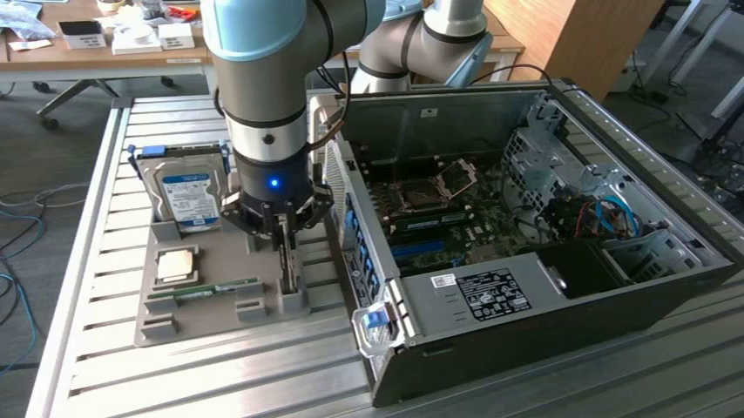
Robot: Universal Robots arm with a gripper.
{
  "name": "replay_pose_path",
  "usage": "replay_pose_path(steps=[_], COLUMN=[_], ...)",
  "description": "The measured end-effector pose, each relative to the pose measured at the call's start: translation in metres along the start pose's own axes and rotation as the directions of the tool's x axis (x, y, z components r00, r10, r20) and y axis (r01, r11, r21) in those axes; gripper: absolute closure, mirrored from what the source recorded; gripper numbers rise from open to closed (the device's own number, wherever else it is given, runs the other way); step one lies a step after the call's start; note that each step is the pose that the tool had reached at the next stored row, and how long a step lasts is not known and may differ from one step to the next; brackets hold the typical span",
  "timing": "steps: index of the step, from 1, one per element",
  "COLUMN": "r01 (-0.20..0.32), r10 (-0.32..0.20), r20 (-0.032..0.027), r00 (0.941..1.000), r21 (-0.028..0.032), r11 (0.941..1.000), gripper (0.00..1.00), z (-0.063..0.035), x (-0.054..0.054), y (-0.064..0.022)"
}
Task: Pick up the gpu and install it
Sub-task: 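Pick up the gpu and move the gpu toward the slot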
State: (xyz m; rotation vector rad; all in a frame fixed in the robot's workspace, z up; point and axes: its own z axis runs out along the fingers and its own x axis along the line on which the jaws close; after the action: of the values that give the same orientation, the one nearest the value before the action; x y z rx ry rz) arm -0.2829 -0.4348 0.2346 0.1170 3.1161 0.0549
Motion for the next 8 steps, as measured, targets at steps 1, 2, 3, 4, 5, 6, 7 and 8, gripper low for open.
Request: replay_pose_path(steps=[1,2,3,4,5,6,7,8], r01=[0.000,0.000,0.000,0.000,0.000,0.000,0.000,0.000], r10=[0.000,0.000,0.000,0.000,0.000,0.000,0.000,0.000], r20=[0.0000,0.0000,0.0000,0.0000,0.0000,0.0000,0.0000,0.0000], r00=[1.0000,1.0000,1.0000,1.0000,1.0000,1.0000,1.0000,1.0000], r21=[-0.0001,0.0000,0.0000,0.0000,0.0000,0.0000,0.0000,-0.0001], r11=[1.0000,1.0000,1.0000,1.0000,1.0000,1.0000,1.0000,1.0000], gripper=[0.73,0.73,0.73,0.73,0.73,0.73,0.73,0.73], z=[0.0000,0.0000,0.0000,0.0000,0.0000,0.0000,0.0000,0.0000], x=[0.0000,0.0000,0.0000,0.0000,0.0000,0.0000,0.0000,0.0000], y=[0.0000,0.0000,0.0000,0.0000,0.0000,0.0000,0.0000,0.0000])
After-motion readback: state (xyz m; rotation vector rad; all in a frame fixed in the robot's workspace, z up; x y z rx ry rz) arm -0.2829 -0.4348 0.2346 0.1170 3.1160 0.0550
